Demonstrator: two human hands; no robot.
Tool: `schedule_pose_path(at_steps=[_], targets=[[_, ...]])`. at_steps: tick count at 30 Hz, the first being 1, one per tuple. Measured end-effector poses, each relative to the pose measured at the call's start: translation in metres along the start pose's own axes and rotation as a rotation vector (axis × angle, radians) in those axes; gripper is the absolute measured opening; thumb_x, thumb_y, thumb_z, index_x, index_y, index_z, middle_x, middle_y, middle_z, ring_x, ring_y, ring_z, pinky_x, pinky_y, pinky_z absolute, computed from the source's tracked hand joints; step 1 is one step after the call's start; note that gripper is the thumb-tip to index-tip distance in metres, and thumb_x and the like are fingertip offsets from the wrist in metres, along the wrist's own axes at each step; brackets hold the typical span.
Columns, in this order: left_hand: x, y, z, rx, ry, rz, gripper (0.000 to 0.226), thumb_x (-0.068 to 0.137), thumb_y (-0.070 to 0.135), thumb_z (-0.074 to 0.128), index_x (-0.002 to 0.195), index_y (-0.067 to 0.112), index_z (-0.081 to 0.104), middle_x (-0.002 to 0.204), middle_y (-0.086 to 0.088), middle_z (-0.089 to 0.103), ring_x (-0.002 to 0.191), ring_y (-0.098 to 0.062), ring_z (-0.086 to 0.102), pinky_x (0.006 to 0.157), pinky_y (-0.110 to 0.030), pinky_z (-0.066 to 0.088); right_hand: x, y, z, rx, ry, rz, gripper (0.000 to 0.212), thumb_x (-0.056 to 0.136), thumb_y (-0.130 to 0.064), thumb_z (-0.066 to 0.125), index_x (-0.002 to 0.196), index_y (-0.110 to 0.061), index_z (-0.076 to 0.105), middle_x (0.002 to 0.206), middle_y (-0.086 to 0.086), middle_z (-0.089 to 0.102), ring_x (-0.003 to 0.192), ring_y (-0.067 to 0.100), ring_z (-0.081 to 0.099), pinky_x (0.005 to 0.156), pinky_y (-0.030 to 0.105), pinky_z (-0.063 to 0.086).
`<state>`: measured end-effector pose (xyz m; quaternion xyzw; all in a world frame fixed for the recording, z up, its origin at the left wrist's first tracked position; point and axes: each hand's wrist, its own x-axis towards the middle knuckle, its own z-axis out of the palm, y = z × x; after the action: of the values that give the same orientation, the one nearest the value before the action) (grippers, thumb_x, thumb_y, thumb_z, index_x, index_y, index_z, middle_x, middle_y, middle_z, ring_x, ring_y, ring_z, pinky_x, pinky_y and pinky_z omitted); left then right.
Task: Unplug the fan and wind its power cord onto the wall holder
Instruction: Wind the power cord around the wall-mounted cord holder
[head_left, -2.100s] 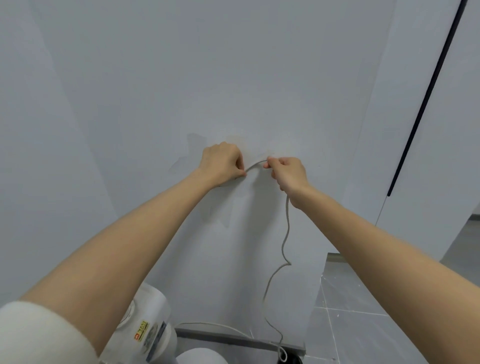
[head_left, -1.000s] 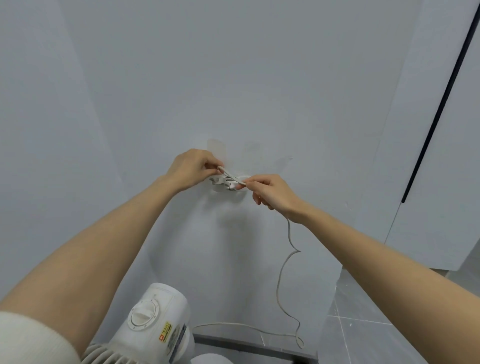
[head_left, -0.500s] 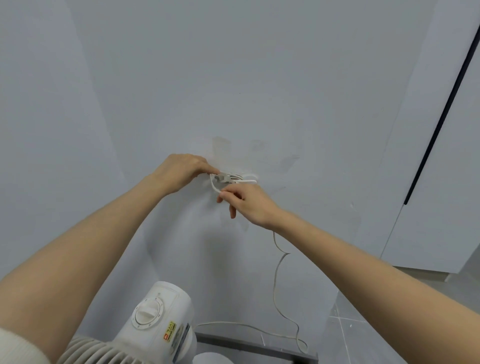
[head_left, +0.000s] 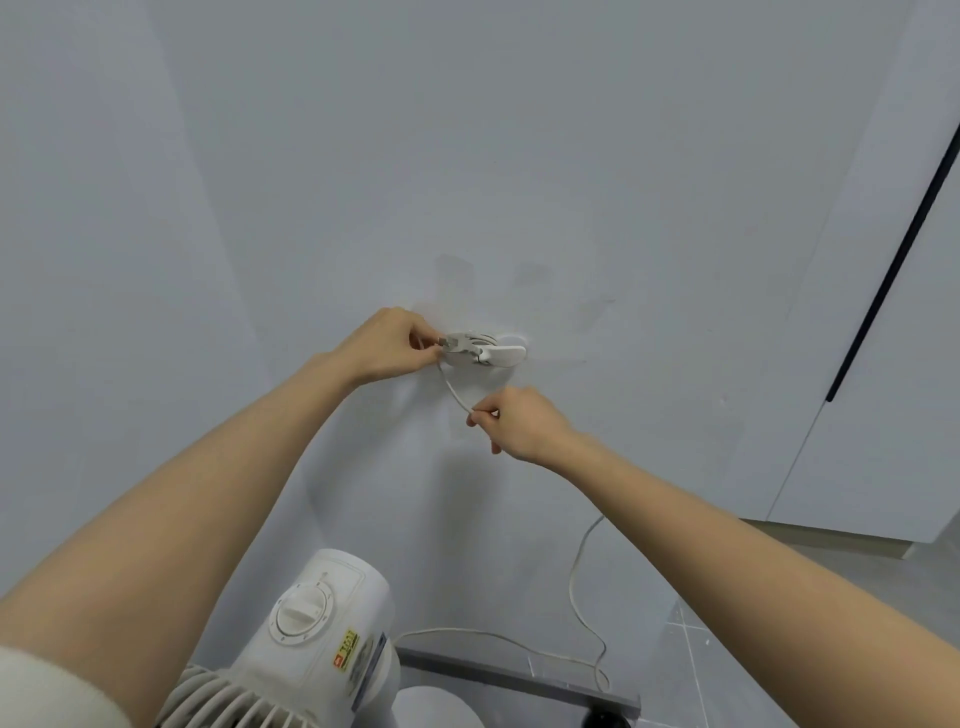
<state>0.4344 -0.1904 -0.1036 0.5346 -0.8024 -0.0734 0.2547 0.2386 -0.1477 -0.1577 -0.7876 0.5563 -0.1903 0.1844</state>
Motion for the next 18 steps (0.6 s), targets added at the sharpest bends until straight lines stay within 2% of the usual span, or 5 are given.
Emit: schedule_pose_path(at_steps=[2,4,8,12,18], targets=[[0.002,-0.002,0.003,-0.082,-0.011,-0.033,0.018,0.086,0.014,0.064,0.097,0.021,0.076,0.093,-0.004,0.069,0.072,-0.010,0.062,0.067,-0.024,0.052,0.001,0.005,0.001,-0.005,0.050,0.053,0.026,0.095,-0.028,0.050,0.101,-0.020,0.074,0.080,0.004,0.073,0.083,0.022,0.064,0.081,0.034,0.054],[0.005,-0.003,0.005,-0.173,-0.012,-0.086,0.019,0.087,0.009,0.062,0.098,0.017,0.075,0.093,-0.008,0.068,0.077,-0.017,0.062,0.056,-0.016,0.054,0.003,0.010,0.002,-0.025,0.093,0.092,0.027,0.094,-0.030,0.052,0.098,-0.015,0.075,0.087,0.010,0.074,0.089,0.028,0.066,0.079,0.036,0.056],[0.009,0.002,0.003,-0.151,-0.080,-0.110,0.020,0.088,0.004,0.057,0.100,0.005,0.073,0.089,-0.010,0.066,0.075,-0.019,0.057,0.048,-0.010,0.051,0.006,0.016,0.003,-0.062,0.145,0.137,0.028,0.093,-0.030,0.052,0.090,-0.013,0.074,0.090,0.011,0.073,0.089,0.031,0.066,0.075,0.034,0.056],[0.010,0.005,-0.003,-0.069,-0.150,-0.058,0.019,0.089,0.002,0.055,0.096,0.009,0.071,0.091,-0.015,0.065,0.078,-0.035,0.061,0.049,-0.015,0.050,0.008,0.019,0.008,-0.059,0.161,0.155,0.028,0.092,-0.032,0.053,0.090,-0.013,0.073,0.092,0.012,0.072,0.091,0.033,0.066,0.076,0.035,0.055],[0.010,0.007,-0.007,-0.074,-0.257,-0.117,0.019,0.094,0.007,0.052,0.102,-0.003,0.067,0.084,-0.009,0.057,0.076,-0.019,0.052,0.052,-0.010,0.052,0.011,0.026,0.011,-0.084,0.200,0.193,0.029,0.094,-0.032,0.051,0.097,-0.010,0.070,0.097,0.015,0.071,0.092,0.033,0.066,0.077,0.033,0.053]])
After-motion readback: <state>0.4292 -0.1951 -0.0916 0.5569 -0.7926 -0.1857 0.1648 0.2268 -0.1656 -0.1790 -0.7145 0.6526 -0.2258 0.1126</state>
